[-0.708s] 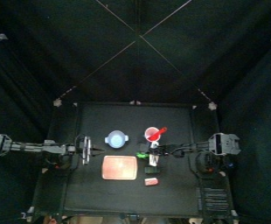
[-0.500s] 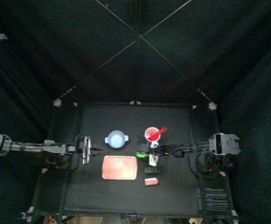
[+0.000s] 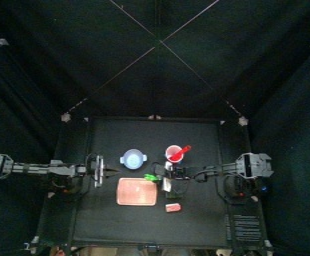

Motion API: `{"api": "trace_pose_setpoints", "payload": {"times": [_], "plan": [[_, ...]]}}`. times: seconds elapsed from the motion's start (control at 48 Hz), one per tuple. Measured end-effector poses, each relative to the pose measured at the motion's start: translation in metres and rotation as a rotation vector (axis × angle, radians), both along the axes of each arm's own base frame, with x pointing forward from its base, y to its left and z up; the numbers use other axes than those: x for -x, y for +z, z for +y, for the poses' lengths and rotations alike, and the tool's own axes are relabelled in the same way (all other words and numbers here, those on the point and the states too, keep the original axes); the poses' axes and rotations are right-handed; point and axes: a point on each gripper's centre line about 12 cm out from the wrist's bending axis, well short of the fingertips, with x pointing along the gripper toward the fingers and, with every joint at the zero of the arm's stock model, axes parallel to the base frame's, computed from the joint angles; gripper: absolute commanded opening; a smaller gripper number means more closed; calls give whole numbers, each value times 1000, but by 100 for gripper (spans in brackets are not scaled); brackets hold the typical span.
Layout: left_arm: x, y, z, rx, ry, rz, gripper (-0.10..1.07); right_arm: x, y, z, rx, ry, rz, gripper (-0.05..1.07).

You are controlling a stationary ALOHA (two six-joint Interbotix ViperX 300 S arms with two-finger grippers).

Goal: Place peas on plate

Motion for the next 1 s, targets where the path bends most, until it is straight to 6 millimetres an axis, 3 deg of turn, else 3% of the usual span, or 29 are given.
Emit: {"api": "trace_pose_setpoints", "payload": {"times": [0.521,1.0], "plan": [[0,-1,0,4,1,1,55,-51,-34,30,-9,52,-33,66],[0,-1,0,3,-1,3,55,-70,-56,34,-13,56,-10,72]]}}
